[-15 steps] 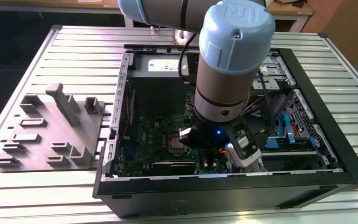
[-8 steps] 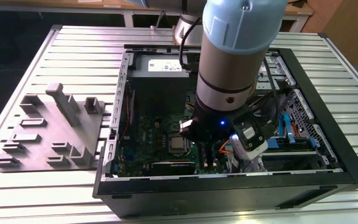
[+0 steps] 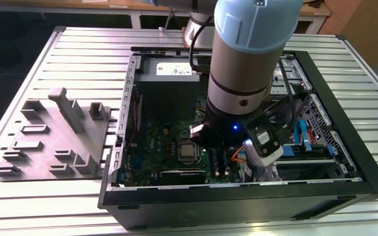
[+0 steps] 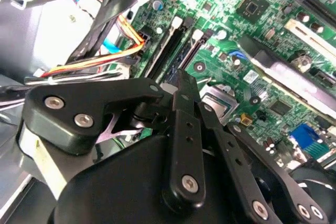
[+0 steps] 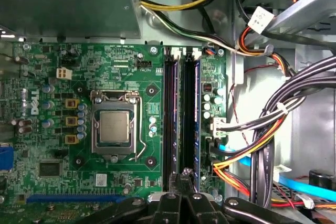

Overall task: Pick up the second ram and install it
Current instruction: 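Press down the second ram until it locks into place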

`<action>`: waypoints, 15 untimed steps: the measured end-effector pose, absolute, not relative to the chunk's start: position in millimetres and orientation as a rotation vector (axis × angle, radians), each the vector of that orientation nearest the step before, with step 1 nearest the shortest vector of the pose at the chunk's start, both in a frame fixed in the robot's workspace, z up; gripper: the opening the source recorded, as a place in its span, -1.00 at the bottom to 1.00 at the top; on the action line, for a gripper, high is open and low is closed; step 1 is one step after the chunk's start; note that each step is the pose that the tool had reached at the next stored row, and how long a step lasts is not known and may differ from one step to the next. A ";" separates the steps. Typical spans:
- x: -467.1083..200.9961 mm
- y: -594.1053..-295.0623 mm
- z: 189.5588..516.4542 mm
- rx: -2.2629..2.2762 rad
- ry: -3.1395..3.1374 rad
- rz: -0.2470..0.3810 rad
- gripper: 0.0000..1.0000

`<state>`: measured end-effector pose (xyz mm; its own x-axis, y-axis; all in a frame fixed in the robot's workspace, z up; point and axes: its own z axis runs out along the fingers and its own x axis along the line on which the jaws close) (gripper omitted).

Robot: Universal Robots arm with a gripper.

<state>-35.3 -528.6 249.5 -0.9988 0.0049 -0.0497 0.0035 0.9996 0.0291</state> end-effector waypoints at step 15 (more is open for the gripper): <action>-35.3 -488.7 249.2 0.006 3.092 0.045 -0.80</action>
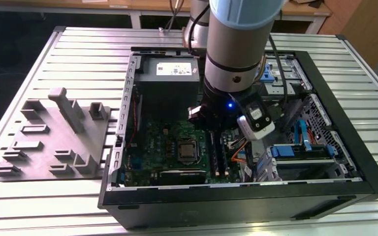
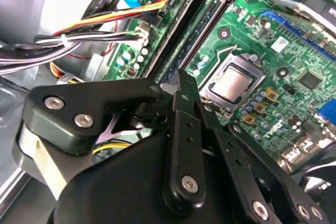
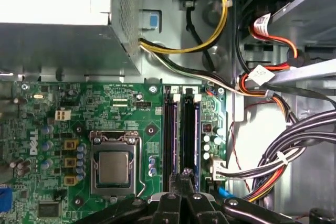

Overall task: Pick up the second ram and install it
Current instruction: 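Press down the second ram until it locks into place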

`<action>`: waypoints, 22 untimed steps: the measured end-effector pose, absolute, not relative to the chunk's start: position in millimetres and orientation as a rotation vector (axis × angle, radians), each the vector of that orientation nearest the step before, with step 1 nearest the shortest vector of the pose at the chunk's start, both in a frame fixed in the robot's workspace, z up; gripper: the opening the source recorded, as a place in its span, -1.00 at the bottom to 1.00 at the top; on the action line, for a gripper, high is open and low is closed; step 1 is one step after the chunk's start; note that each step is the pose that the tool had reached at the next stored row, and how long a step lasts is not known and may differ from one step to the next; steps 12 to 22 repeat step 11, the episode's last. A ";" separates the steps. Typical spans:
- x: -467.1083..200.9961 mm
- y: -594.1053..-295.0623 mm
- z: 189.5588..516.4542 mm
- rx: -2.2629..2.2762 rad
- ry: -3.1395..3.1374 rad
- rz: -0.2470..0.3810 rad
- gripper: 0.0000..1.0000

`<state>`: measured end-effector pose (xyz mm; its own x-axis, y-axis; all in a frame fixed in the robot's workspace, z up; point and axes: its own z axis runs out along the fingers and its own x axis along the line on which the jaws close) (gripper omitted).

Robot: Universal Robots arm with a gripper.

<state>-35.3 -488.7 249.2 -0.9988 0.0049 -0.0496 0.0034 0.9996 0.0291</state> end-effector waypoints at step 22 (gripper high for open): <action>-35.3 -488.6 260.2 0.007 3.091 0.045 -0.80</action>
